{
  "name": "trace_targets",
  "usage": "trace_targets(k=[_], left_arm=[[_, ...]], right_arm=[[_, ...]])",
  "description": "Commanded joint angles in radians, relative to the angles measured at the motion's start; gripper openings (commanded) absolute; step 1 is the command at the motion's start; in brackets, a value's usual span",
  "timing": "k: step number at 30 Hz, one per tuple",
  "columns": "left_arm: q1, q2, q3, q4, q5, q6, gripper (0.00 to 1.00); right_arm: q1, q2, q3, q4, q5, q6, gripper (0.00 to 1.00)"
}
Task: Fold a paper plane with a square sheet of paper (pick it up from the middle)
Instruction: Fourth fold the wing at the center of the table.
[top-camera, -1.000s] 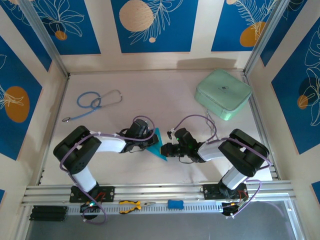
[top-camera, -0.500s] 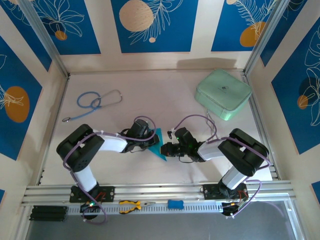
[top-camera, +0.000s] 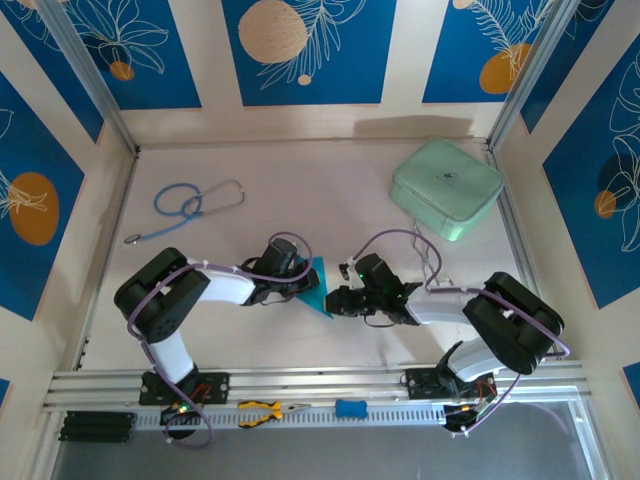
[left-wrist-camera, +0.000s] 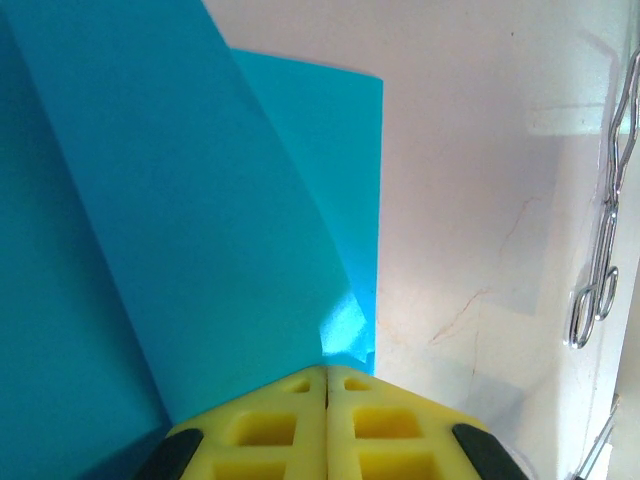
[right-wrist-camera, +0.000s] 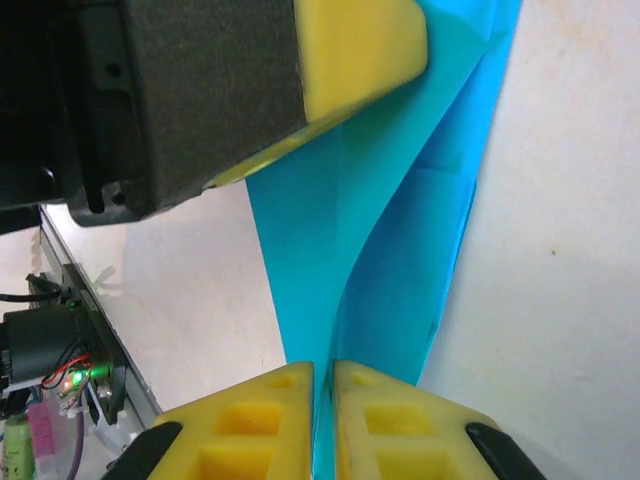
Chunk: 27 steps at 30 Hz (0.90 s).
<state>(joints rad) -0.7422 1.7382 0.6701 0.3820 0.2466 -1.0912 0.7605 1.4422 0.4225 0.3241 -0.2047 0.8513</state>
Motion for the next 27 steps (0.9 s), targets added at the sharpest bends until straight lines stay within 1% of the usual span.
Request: trace_targets(k=[1, 7, 18, 27], left_arm=[[-0.005, 0.031, -0.004, -0.022, 0.008, 0.014, 0.08], [-0.005, 0.031, -0.006, -0.013, 0.013, 0.011, 0.09], [-0.005, 0.03, -0.018, 0.005, 0.011, 0.001, 0.08], [-0.006, 0.028, -0.022, 0.003, 0.006, 0.0, 0.08]], right_arm=[[-0.001, -0.002, -0.026, -0.042, -0.061, 0.018, 0.14], [-0.006, 0.018, -0.033, -0.043, -0.056, 0.04, 0.13], [-0.008, 0.06, -0.049, -0.033, -0.1, 0.049, 0.11], [-0.009, 0.039, -0.041, -0.061, -0.111, 0.037, 0.11]])
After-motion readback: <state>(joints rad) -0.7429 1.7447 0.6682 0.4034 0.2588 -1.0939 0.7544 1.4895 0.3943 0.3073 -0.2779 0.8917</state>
